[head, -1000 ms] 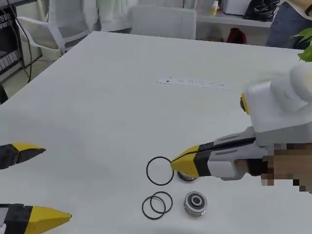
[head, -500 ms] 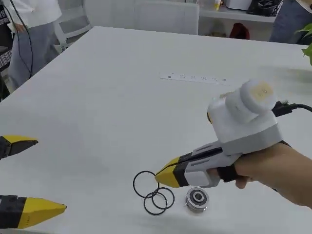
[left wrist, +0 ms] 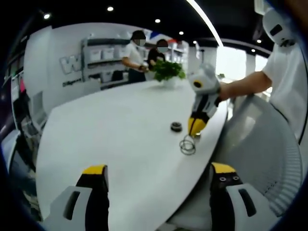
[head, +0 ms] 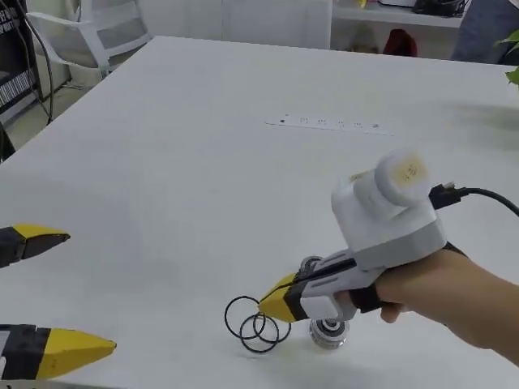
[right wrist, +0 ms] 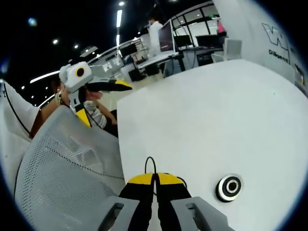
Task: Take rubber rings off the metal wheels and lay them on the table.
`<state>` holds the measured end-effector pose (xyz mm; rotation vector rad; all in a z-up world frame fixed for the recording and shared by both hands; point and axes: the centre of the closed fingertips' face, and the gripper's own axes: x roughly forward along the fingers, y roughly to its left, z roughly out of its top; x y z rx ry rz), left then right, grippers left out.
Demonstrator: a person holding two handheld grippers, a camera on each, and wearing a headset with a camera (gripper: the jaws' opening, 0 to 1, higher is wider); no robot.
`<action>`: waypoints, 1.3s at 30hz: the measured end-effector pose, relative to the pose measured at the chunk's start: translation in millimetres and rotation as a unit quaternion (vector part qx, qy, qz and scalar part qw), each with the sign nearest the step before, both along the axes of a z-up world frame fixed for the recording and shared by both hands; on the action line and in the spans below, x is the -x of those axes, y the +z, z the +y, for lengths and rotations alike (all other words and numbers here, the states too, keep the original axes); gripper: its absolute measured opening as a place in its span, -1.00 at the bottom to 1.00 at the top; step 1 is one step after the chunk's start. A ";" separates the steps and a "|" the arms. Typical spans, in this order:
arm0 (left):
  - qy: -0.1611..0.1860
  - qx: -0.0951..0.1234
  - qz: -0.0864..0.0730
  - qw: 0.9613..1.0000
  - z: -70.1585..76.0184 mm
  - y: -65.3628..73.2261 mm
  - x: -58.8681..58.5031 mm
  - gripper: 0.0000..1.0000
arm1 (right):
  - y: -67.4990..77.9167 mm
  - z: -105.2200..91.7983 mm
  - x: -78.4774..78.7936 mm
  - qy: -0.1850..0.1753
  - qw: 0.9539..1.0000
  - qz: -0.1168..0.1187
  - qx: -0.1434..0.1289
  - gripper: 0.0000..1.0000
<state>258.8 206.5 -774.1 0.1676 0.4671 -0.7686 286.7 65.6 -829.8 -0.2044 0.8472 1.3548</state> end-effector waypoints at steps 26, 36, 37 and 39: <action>0.006 0.019 0.017 1.000 -9.7 -6.7 3.6 0.71 | -29.6 -15.7 -19.7 -0.048 0.998 -0.012 0.034 -0.97; 0.006 0.017 0.013 1.000 -10.5 -7.4 2.3 0.72 | -28.1 -17.4 -27.2 -0.057 0.998 -0.023 0.032 -0.86; 0.007 0.017 0.014 1.000 -9.8 -7.5 2.3 0.72 | -27.4 -18.1 -28.4 -0.059 0.997 -0.024 0.031 -0.85; 0.008 0.017 0.013 1.000 -8.9 -7.0 2.1 0.72 | -25.7 -19.3 -30.0 -0.061 0.997 -0.025 0.029 -0.85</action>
